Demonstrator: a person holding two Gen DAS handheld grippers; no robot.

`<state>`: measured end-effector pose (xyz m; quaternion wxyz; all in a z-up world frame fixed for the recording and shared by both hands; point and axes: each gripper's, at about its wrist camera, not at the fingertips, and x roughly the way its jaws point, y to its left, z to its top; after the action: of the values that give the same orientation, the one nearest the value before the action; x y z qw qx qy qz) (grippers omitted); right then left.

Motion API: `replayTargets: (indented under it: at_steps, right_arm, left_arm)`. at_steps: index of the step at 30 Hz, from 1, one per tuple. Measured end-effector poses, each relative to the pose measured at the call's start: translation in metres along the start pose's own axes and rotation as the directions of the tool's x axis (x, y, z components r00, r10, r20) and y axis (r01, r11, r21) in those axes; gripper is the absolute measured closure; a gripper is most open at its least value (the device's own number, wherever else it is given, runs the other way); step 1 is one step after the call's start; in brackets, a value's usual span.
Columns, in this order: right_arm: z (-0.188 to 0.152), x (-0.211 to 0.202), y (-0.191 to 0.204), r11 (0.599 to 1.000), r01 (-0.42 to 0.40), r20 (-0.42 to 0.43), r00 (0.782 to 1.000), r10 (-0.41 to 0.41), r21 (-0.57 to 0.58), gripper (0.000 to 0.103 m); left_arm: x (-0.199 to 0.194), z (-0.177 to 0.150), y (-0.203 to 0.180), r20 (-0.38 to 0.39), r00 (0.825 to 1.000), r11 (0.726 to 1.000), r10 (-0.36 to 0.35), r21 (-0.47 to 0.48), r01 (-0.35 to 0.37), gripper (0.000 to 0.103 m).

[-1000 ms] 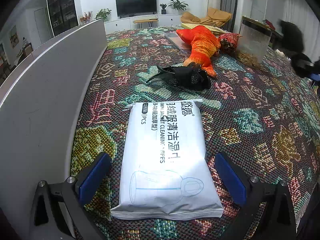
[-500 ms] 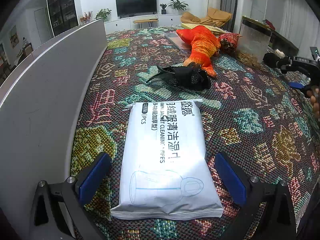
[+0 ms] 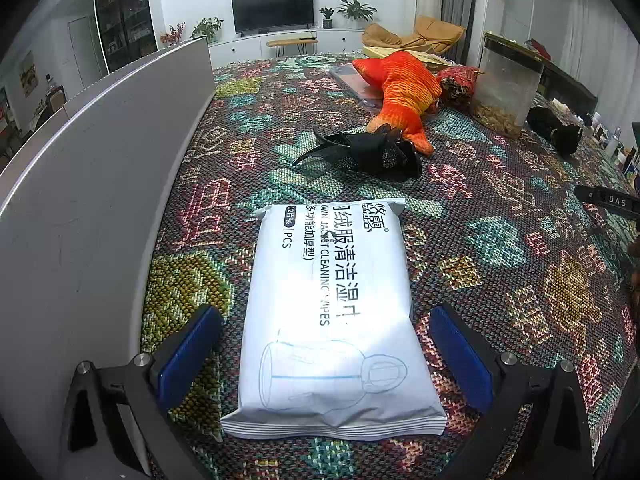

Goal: Organize soft objects
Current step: 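Move right tool toward black knitted hat beside clear jar, then grasp wipes pack with left tool while right tool grasps black hat, carry to box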

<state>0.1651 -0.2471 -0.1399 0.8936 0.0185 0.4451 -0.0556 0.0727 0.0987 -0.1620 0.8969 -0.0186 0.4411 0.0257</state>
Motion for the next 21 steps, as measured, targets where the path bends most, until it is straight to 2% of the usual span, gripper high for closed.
replayTargets:
  at_steps: [14,15,17,18,19,21]
  right_arm:
    - [0.003,0.003,-0.006,1.0,-0.01,-0.006,1.0,0.01,0.007,0.008]
    - [0.003,0.002,-0.006,1.0,-0.022,-0.01,1.0,0.022,0.004,0.008]
    - [0.012,0.001,-0.011,0.995,-0.092,-0.075,0.993,0.09,-0.03,0.009]
    - [0.019,-0.002,-0.019,0.99,-0.141,-0.081,0.987,0.139,-0.011,0.01]
    - [0.029,-0.007,-0.031,0.982,-0.187,-0.063,0.98,0.188,0.023,0.01]
    - [0.058,-0.015,-0.053,0.98,-0.188,-0.012,0.982,0.19,0.068,0.009]
  left_arm:
    - [0.001,0.001,0.0,-0.009,1.0,1.0,-0.003,0.0,0.003,0.0]
    - [0.001,0.003,0.0,-0.024,1.0,1.0,-0.005,0.002,0.005,0.0]
    - [0.003,0.01,0.0,-0.091,0.996,1.0,-0.018,0.008,0.018,0.0]
    - [0.005,0.014,0.0,-0.137,0.99,0.999,-0.028,0.012,0.03,0.0]
    - [0.006,0.018,0.0,-0.165,0.985,0.999,-0.038,0.015,0.041,0.0]
    - [0.006,0.021,0.0,-0.203,0.976,0.997,-0.073,0.011,0.077,0.0]
